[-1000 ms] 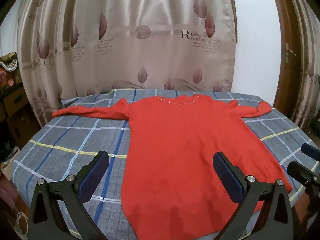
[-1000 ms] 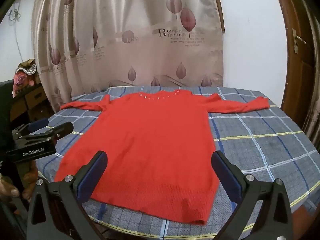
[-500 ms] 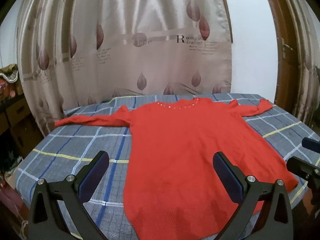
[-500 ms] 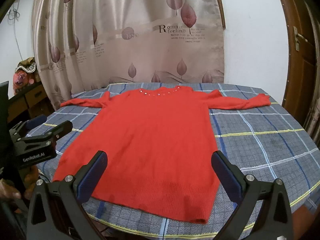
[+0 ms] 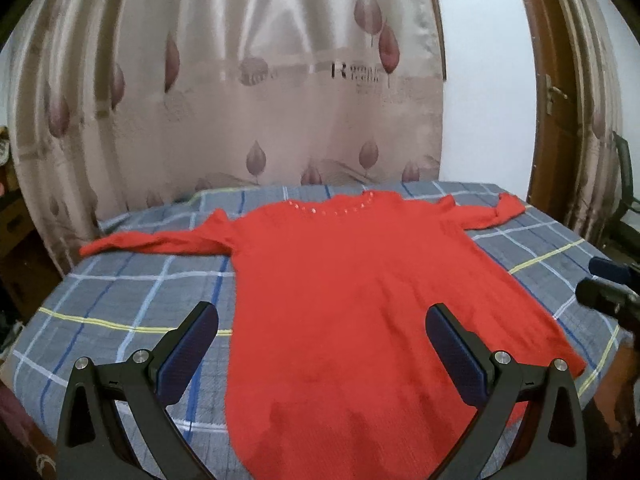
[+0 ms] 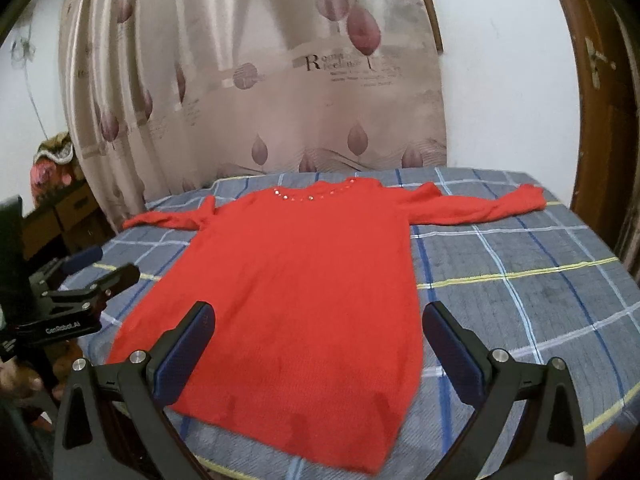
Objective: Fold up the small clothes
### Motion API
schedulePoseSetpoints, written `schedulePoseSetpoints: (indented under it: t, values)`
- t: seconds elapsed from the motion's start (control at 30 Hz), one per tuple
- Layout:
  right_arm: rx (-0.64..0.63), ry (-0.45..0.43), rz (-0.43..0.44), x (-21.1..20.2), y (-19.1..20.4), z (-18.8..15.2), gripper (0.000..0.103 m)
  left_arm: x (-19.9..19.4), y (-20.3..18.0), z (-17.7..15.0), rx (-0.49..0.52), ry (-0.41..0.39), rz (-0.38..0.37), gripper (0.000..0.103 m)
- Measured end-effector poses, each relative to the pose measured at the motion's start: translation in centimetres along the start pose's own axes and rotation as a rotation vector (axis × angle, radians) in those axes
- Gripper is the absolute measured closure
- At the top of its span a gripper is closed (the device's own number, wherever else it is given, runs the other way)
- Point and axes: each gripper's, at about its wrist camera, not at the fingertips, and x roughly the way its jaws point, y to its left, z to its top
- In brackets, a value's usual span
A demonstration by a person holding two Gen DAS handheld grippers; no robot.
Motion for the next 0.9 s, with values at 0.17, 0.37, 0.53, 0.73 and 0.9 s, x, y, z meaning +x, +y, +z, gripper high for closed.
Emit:
schedulePoseSetpoints:
  t: [0.17, 0.37, 0.53, 0.73, 0.9]
  values:
    - [0.101, 0.025, 0.063, 2.3, -4.6, 2.8, 0.000, 2.9, 1.2, 2.0, -0.024, 0.032, -0.028, 0.000]
    - [0.269, 0.035, 0.001, 6.7, -14.1, 6.6, 0.021, 7.5, 1.1, 3.3, 0.079, 0.011, 0.018, 0.000]
    - [0.413, 0.083, -0.154, 11.1, -22.6, 10.7, 0.038, 12.1, 1.3, 3.3, 0.091, 0.066, -0.007, 0.000]
    - [0.440, 0.164, -0.335, 18.3, -29.6, 17.1, 0.038, 15.0, 1.0, 3.1, 0.071, 0.191, -0.105, 0.000]
    - [0.444, 0.270, -0.451, 24.8, -33.4, 19.0, 0.038, 16.1, 0.9, 2.6, 0.057, 0.259, -0.133, 0.000]
